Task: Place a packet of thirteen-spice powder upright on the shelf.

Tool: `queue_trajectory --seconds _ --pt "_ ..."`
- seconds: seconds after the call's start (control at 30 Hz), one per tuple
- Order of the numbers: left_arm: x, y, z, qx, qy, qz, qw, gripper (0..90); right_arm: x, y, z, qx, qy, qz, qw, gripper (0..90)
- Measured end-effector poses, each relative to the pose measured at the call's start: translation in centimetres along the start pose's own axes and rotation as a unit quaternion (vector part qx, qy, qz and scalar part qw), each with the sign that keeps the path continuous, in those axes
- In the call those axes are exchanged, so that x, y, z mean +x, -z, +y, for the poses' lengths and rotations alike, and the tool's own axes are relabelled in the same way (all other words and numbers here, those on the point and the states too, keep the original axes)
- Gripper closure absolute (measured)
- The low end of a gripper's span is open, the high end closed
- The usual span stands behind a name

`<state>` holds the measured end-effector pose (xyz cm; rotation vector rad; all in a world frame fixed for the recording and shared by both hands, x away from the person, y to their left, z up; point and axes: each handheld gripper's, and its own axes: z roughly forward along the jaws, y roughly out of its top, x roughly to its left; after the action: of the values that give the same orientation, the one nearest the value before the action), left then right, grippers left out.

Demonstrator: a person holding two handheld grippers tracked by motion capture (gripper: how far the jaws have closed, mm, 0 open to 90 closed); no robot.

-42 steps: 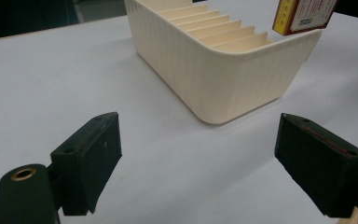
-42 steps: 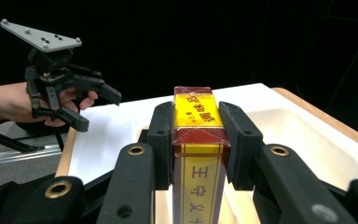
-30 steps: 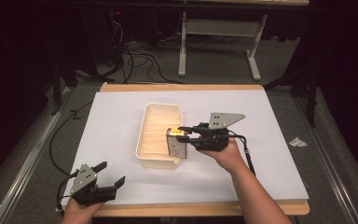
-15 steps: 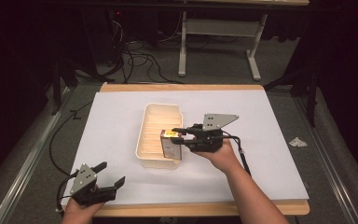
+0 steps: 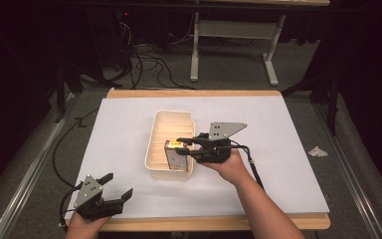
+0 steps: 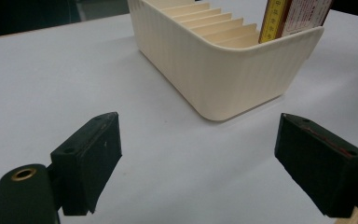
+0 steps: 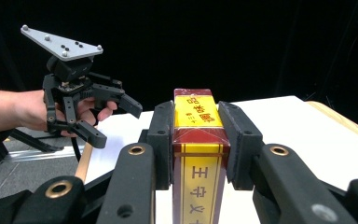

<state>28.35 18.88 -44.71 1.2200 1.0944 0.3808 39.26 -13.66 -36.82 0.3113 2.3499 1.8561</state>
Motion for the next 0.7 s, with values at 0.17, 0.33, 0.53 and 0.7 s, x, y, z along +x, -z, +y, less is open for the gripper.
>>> queue_trajectory --seconds 0.17,0.33,0.53,0.7 --pt "0.0 0.0 0.0 0.002 -0.001 0.000 1.0000 15.3 0.0 -0.5 0.0 0.000 0.000 0.003 1.0000 68.7" --pt "0.0 0.1 -0.1 0.005 -0.001 -0.001 1.0000 15.3 0.0 -0.9 -0.2 0.000 -0.004 0.007 1.0000 68.7" --pt "0.0 0.1 -0.1 0.006 -0.002 -0.001 1.0000 15.3 0.0 -1.4 -0.5 0.011 -0.005 0.007 0.9999 68.7" --pt "0.0 0.1 -0.1 0.007 -0.004 -0.001 1.0000 15.3 0.1 -1.7 -0.7 0.013 -0.003 0.006 0.9999 68.7"
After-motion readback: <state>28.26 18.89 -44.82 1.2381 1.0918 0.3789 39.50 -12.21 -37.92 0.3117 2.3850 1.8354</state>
